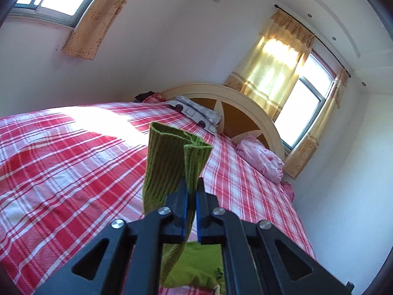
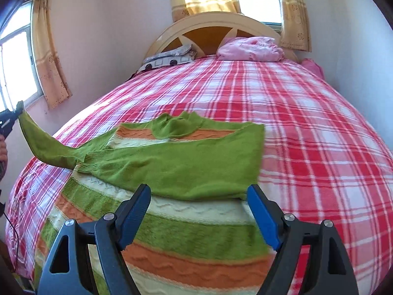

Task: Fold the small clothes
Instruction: 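Lift the cuff with the left gripper and carry it over the sweater body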

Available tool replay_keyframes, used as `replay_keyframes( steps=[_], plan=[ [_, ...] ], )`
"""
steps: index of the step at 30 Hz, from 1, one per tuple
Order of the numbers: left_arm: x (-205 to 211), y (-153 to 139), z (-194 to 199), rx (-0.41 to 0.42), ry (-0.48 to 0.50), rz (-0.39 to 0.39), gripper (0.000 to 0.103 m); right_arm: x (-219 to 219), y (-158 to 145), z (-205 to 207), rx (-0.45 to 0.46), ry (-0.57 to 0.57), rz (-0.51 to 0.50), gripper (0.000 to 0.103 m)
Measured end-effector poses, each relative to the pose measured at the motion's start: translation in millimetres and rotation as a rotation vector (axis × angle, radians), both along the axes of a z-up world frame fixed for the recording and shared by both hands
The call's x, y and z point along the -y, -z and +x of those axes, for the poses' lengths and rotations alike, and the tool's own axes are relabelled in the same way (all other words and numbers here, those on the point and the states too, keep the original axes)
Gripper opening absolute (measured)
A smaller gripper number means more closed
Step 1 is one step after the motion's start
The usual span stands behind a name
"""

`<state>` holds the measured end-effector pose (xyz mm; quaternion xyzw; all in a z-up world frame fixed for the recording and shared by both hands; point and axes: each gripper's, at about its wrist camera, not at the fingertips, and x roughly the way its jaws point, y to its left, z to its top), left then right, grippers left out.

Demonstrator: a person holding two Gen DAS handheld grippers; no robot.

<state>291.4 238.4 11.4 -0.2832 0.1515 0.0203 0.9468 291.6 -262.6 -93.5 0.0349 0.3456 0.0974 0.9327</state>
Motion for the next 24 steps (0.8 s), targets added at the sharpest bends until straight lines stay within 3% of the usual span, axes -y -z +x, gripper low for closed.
replay_keyframes(
  steps=[8, 17, 24],
  plan=[
    [52, -30, 23, 0.057, 0.131, 0.014, 0.005, 54, 8, -34, 0.031, 0.091, 0.0, 0.081],
    [138, -56, 45, 0.101, 0.291, 0.053, 0.005, 78, 35, -43, 0.019, 0.126, 0.061, 0.081],
    [224, -48, 62, 0.075, 0.418, 0.123, 0.005, 83, 36, -49, 0.028, 0.138, 0.076, 0.081]
  ],
)
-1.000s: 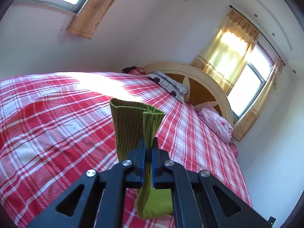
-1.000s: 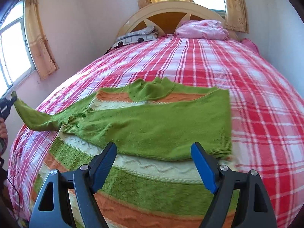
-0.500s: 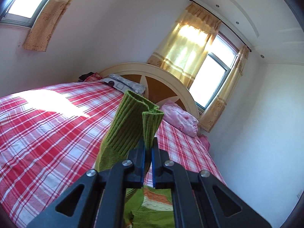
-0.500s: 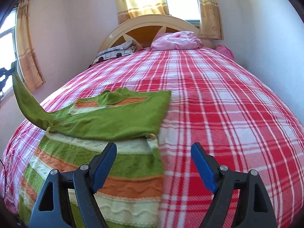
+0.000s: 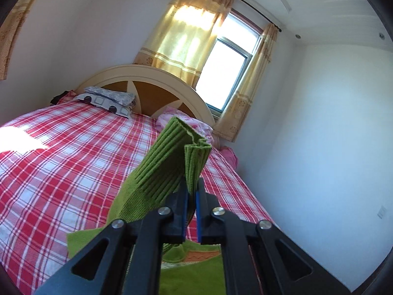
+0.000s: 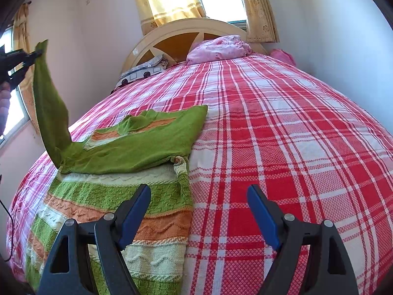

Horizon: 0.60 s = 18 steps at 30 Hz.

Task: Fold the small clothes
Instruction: 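Lift the cuff with the left gripper and carry it over the sweater body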

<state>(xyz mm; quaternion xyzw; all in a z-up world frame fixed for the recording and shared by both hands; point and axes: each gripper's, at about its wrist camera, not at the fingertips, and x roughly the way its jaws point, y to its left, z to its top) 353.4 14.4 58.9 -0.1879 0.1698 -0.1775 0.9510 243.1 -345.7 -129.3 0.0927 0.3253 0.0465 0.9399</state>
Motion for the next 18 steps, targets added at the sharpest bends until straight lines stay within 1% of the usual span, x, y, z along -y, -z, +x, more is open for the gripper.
replay_keyframes(
  steps=[2, 8, 11, 15, 18],
  plan=[
    [25, 13, 5, -0.02, 0.031, 0.028, 0.005, 1, -1, -2, 0.006, 0.003, 0.001, 0.081],
    [100, 73, 16, -0.113, 0.119, 0.127, 0.005, 5, 0, -3, 0.008, 0.039, 0.021, 0.081],
    [135, 108, 20, -0.158, 0.144, 0.203, 0.005, 10, 1, -3, 0.013, 0.067, 0.039, 0.081],
    [166, 136, 20, -0.217, 0.174, 0.28, 0.005, 16, 2, -2, 0.01, 0.09, 0.058, 0.081],
    [184, 144, 12, -0.217, 0.191, 0.33, 0.005, 20, 5, 2, -0.01, 0.102, 0.076, 0.081]
  ],
)
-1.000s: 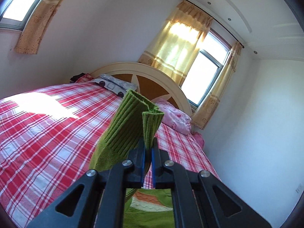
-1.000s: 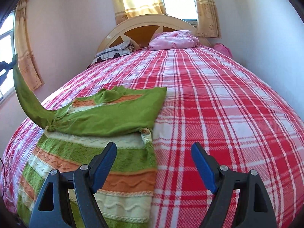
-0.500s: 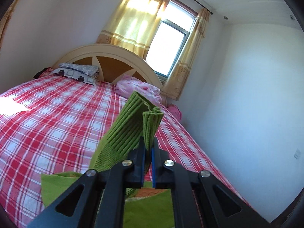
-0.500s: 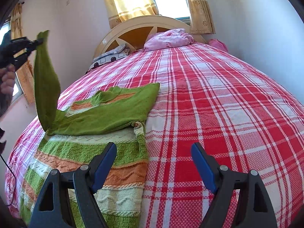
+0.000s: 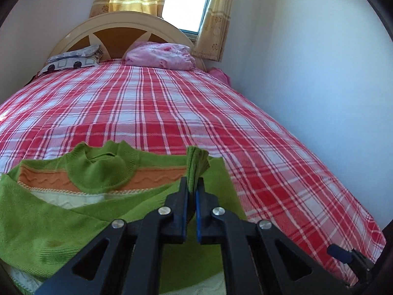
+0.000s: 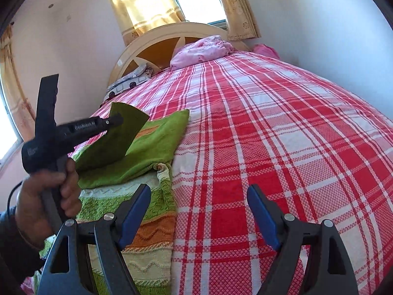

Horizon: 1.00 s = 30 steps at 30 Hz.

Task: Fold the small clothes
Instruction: 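Lift the cuff with the left gripper and carry it over the sweater body, then lower the sleeve onto the body and open the left gripper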

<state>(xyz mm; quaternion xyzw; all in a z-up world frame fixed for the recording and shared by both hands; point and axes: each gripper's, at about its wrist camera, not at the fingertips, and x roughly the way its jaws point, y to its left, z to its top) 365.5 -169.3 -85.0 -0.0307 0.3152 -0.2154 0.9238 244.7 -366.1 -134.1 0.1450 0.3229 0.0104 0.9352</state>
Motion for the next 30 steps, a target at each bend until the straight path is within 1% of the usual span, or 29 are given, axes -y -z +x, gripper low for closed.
replay_keyframes(
  steps=[3, 5, 6, 7, 8, 9, 10, 11, 12, 13, 14, 17, 19, 20, 21, 23, 24, 25, 27, 28, 30],
  plan=[
    [14, 2, -9, 0.005, 0.039, 0.033, 0.006, 3, 1, 1, -0.003, 0.01, 0.016, 0.081],
    [19, 3, -10, -0.006, 0.07, 0.036, 0.016, 3, 2, 1, -0.007, 0.008, 0.017, 0.081],
    [22, 2, -14, -0.004, 0.083, 0.042, 0.018, 3, 3, 2, -0.01, 0.007, 0.015, 0.081],
    [23, 1, -18, 0.002, 0.1, 0.044, 0.024, 3, 3, 2, -0.012, 0.005, 0.013, 0.081],
    [23, -2, -21, 0.01, 0.115, 0.047, 0.033, 2, 3, 2, -0.013, 0.004, 0.011, 0.081],
    [23, -6, -27, 0.024, 0.123, 0.055, 0.04, 2, 3, 2, -0.013, 0.003, 0.01, 0.081],
    [20, -10, -30, 0.041, 0.124, 0.065, 0.054, 2, 3, 2, -0.013, 0.001, 0.011, 0.081],
    [18, -13, -35, 0.059, 0.126, 0.065, 0.063, 2, 3, 1, -0.011, 0.001, 0.012, 0.081],
    [12, -18, -41, 0.082, 0.13, 0.065, 0.065, 2, 3, 2, -0.009, -0.003, 0.015, 0.081],
    [6, -23, -48, 0.099, 0.127, 0.081, 0.068, 2, 3, 1, -0.005, -0.011, 0.018, 0.081],
    [-1, -24, -50, 0.11, 0.118, 0.101, 0.073, 1, 2, 1, -0.003, -0.018, 0.019, 0.081],
    [-36, -22, -61, 0.154, 0.049, 0.206, 0.085, -2, 2, 1, 0.004, -0.043, 0.018, 0.081],
    [-62, -15, -66, 0.176, -0.021, 0.294, 0.089, -5, 0, -1, 0.018, -0.067, 0.016, 0.081],
    [-80, -11, -69, 0.189, -0.071, 0.351, 0.089, -6, -1, -2, 0.028, -0.075, 0.012, 0.081],
    [-96, -6, -71, 0.194, -0.111, 0.391, 0.089, -8, -3, -4, 0.039, -0.084, 0.009, 0.081],
    [-125, 3, -71, 0.176, -0.184, 0.448, 0.09, -12, -6, -5, 0.046, -0.103, 0.008, 0.081],
    [-142, 10, -70, 0.149, -0.225, 0.468, 0.09, -13, -7, -4, 0.04, -0.104, 0.014, 0.081],
    [-155, 14, -68, 0.123, -0.251, 0.475, 0.09, -15, -9, -2, 0.031, -0.113, 0.027, 0.081],
    [-178, 24, -62, 0.071, -0.308, 0.475, 0.09, -19, -15, 4, 0.024, -0.13, 0.036, 0.073],
    [-189, 30, -58, 0.041, -0.337, 0.472, 0.09, -23, -19, 8, 0.02, -0.13, 0.031, 0.072],
    [-203, 40, -49, -0.013, -0.373, 0.454, 0.09, -30, -26, 19, 0.006, -0.147, 0.065, 0.069]
  ],
)
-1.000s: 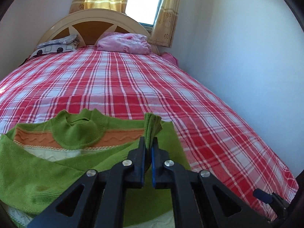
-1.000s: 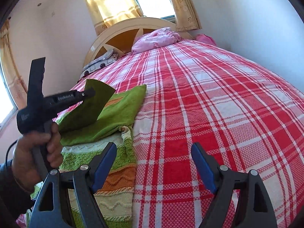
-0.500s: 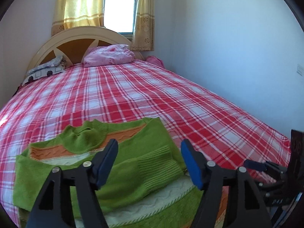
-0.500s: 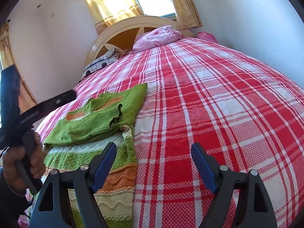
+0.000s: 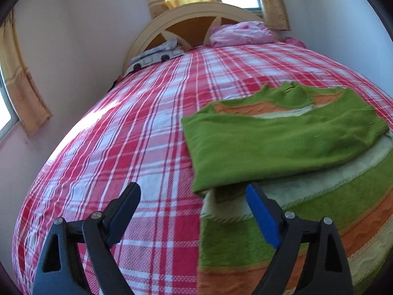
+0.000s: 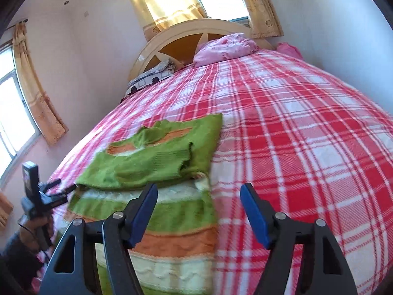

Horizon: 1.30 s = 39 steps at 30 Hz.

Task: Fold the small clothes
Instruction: 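Lower the sleeve onto the body and open the left gripper, then grasp the sweater side edge with the right gripper near the folded sleeve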

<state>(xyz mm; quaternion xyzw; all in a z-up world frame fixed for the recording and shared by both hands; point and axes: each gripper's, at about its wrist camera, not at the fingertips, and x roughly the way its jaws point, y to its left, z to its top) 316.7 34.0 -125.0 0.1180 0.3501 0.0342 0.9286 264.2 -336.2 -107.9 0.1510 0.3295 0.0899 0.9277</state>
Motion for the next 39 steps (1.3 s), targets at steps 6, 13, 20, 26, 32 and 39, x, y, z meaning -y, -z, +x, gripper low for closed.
replay_keyframes(
  steps=[6, 13, 20, 26, 32, 39],
  plan=[
    [-13, 13, 7, -0.039, -0.001, -0.121, 0.09, -34, -6, 54, -0.075, -0.065, 0.032, 0.062],
    [-15, 23, 15, -0.091, 0.029, -0.133, 0.091, -49, 20, 94, -0.163, -0.049, 0.018, 0.062],
    [-35, 30, 29, -0.114, -0.085, -0.151, 0.099, -56, 26, 99, -0.188, -0.068, -0.004, 0.059],
    [-38, 32, 28, -0.105, -0.128, -0.133, 0.102, -67, 35, 108, -0.239, -0.088, -0.059, 0.051],
    [-48, 33, 29, -0.12, -0.148, -0.177, 0.103, -74, 45, 114, -0.266, -0.079, -0.109, 0.012],
    [-48, 33, 29, -0.124, -0.15, -0.181, 0.103, -78, 5, 89, -0.103, -0.083, -0.222, 0.009]
  ],
)
